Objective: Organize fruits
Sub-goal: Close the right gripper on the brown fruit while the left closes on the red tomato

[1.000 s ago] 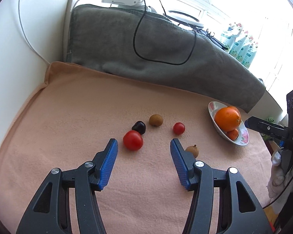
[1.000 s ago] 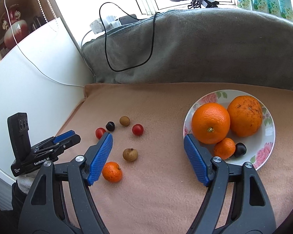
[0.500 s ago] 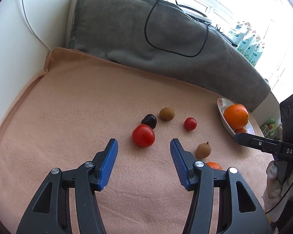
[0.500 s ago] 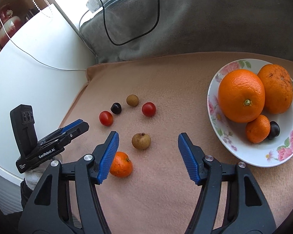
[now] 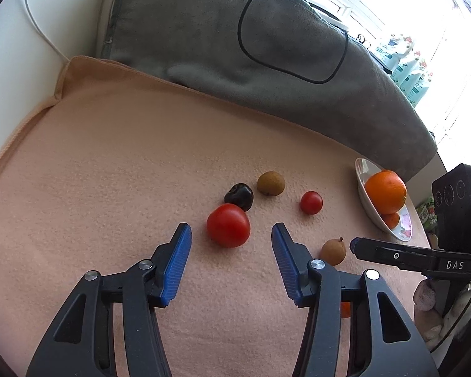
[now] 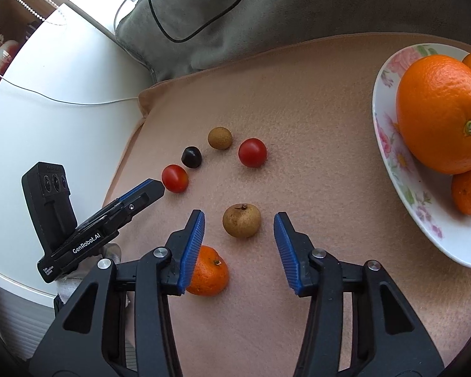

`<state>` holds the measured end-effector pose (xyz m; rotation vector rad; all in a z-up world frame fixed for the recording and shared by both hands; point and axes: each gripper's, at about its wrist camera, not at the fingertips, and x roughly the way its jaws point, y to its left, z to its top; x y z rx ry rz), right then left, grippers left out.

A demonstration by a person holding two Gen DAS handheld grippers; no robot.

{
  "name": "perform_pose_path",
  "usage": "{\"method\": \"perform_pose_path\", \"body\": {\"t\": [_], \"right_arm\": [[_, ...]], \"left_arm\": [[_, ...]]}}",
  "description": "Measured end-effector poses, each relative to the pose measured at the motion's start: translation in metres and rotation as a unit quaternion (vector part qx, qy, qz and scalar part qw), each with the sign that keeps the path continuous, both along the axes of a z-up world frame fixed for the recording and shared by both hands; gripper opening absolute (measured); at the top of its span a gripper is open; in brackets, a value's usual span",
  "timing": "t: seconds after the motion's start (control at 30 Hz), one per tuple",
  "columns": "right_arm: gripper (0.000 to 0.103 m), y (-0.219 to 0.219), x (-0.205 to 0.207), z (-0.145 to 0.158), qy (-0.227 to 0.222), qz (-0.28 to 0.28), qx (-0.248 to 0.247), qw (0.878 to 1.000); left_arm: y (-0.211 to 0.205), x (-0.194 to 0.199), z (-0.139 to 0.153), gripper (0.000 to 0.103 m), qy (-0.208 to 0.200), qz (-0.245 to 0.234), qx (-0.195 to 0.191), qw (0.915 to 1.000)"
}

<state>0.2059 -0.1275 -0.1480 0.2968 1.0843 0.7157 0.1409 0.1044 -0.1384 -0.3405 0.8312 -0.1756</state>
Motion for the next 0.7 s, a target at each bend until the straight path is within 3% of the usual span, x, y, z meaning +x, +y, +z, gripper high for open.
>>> {"method": "perform_pose_path", "body": {"t": [0.47, 0.7], "right_arm": [[0.04, 0.012, 0.001, -0.009, 0.017, 0.012, -0.011, 1.0], [0.029, 0.014, 0.001, -0.009, 0.016, 0.011, -0.02, 1.0]], "left_arm": [[-0.003, 0.014, -0.011, 0.047, 0.02, -0.005, 0.014, 0.9997], [-0.003, 0.019, -0.013, 0.034, 0.023, -0.006, 0.02, 0.9995]]}}
